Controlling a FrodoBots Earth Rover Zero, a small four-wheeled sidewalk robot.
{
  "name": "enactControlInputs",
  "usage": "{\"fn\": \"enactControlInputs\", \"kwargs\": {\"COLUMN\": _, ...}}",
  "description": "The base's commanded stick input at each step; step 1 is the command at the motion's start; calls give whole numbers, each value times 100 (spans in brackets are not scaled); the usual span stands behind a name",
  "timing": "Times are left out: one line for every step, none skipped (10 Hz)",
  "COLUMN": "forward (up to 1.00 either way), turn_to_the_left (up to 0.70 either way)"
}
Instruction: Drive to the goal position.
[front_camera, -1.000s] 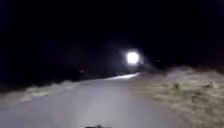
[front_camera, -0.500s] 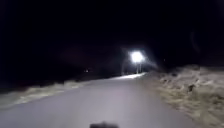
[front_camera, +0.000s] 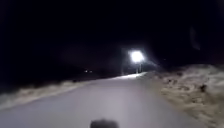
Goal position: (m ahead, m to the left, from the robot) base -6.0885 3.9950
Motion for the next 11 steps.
{"fn": "enactControlInputs", "kwargs": {"forward": 100, "turn_to_the_left": 0}}
{"fn": "enactControlInputs", "kwargs": {"forward": 100, "turn_to_the_left": 0}}
{"fn": "enactControlInputs", "kwargs": {"forward": 100, "turn_to_the_left": 0}}
{"fn": "enactControlInputs", "kwargs": {"forward": 100, "turn_to_the_left": 0}}
{"fn": "enactControlInputs", "kwargs": {"forward": 100, "turn_to_the_left": 0}}
{"fn": "enactControlInputs", "kwargs": {"forward": 100, "turn_to_the_left": 0}}
{"fn": "enactControlInputs", "kwargs": {"forward": 100, "turn_to_the_left": 0}}
{"fn": "enactControlInputs", "kwargs": {"forward": 100, "turn_to_the_left": 0}}
{"fn": "enactControlInputs", "kwargs": {"forward": 100, "turn_to_the_left": 0}}
{"fn": "enactControlInputs", "kwargs": {"forward": 100, "turn_to_the_left": 0}}
{"fn": "enactControlInputs", "kwargs": {"forward": 100, "turn_to_the_left": 0}}
